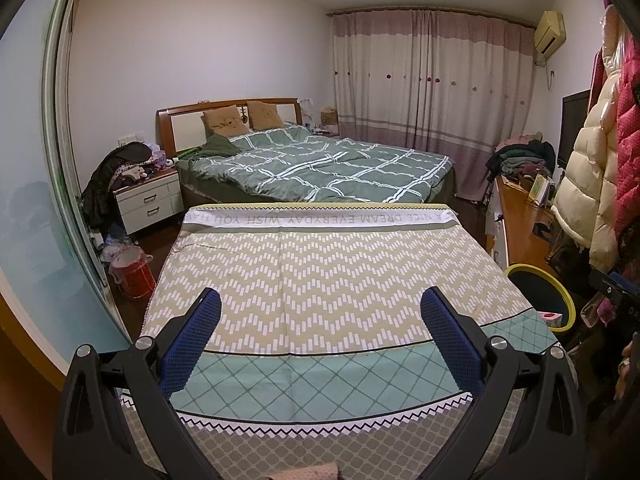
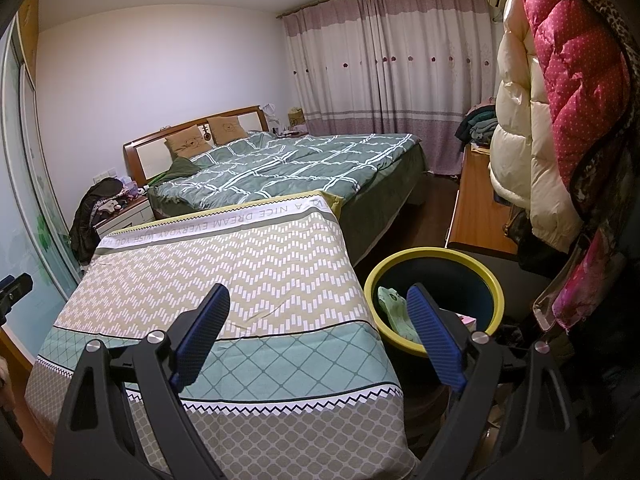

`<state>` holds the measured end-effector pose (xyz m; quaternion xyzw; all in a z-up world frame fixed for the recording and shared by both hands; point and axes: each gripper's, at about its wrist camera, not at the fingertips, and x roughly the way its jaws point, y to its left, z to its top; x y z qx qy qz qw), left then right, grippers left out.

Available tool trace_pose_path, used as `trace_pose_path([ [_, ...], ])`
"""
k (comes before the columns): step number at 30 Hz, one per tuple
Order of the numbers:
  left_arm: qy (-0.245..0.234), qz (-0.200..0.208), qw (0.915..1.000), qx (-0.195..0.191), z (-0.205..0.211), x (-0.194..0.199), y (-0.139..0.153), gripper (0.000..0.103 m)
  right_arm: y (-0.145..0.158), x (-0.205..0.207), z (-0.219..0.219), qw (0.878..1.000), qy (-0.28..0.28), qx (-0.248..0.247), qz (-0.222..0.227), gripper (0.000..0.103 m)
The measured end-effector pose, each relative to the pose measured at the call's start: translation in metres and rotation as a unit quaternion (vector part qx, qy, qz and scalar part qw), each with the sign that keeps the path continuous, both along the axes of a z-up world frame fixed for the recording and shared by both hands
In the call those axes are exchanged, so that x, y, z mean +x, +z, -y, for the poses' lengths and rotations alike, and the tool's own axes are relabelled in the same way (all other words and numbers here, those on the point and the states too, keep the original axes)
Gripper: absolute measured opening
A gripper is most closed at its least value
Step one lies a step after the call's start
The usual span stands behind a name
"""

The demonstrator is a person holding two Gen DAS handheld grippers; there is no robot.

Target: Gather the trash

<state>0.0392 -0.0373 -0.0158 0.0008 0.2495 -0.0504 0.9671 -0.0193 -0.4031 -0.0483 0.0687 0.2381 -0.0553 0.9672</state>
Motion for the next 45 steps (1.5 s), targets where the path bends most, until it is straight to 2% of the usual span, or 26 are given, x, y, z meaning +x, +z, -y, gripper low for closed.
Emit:
trace_pose_path([
  [21, 0.000, 0.000, 1.0000, 0.001, 0.000, 0.001, 0.000, 0.098, -0.002, 0.002, -0.003, 1.000, 0.001, 0.001, -0.001, 0.086],
  [36, 0.001, -0.021, 0.9998, -0.001, -0.002, 0.015, -0.008, 0.098, -0.004, 0.010, -0.004, 1.000, 0.002, 0.002, -0.008, 0.086],
  [40, -0.010, -0.041, 0.9989, -0.021, -0.010, 0.035, -0.008, 0.098, -0.005, 0.024, -0.005, 1.000, 0.006, -0.004, -0.016, 0.088],
  [45, 0.013, -0.076, 0.9969, 0.017, -0.014, 0.088, -0.027, 0.098, -0.012, 0.073, -0.011, 0.999, 0.031, -0.004, -0.044, 0.096],
])
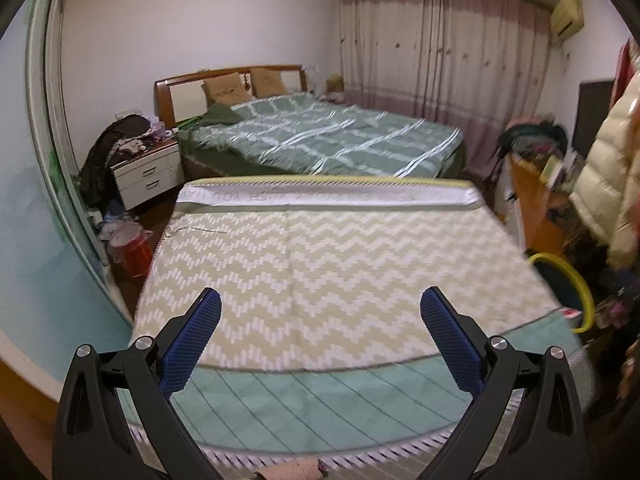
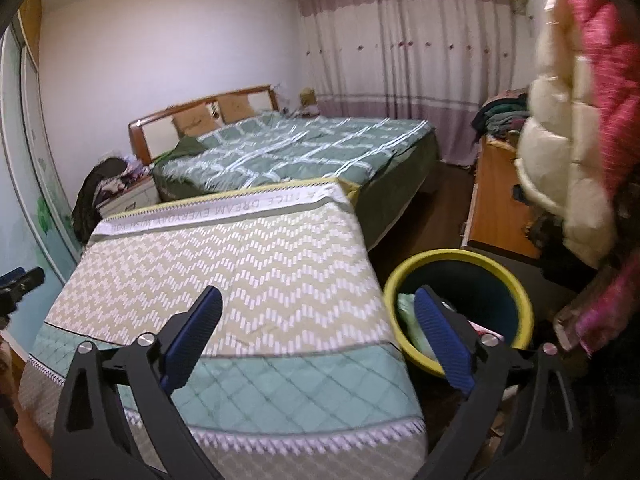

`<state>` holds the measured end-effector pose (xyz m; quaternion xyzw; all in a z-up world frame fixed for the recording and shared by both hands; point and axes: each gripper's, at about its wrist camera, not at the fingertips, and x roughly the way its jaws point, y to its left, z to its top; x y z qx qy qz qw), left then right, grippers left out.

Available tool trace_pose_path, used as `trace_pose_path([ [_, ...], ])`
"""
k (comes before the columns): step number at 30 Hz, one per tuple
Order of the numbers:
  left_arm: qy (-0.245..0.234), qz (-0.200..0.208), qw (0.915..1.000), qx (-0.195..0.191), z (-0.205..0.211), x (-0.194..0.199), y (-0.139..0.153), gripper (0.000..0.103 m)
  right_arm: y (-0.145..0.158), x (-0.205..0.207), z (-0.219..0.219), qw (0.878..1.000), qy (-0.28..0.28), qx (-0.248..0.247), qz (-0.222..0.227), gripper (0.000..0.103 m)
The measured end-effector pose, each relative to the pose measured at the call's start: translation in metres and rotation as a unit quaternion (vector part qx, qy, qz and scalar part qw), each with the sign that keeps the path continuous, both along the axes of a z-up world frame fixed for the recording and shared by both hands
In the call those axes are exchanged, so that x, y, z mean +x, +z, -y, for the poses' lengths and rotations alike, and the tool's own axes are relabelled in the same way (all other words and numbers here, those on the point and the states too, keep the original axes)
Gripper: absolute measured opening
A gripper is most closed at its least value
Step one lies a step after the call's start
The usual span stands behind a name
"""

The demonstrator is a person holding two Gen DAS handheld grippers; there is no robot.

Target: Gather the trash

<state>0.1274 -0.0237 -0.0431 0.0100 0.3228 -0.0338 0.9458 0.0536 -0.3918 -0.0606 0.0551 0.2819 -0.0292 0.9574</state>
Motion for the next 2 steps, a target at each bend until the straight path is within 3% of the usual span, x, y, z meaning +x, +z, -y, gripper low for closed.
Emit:
trace_pose_path([
  [2, 0.003, -0.019, 0.9998, 0.009, -0.002, 0.024, -0.013, 0.098, -0.012, 0.035, -0.005, 1.000, 0.014, 0.004, -0.025, 0.096],
])
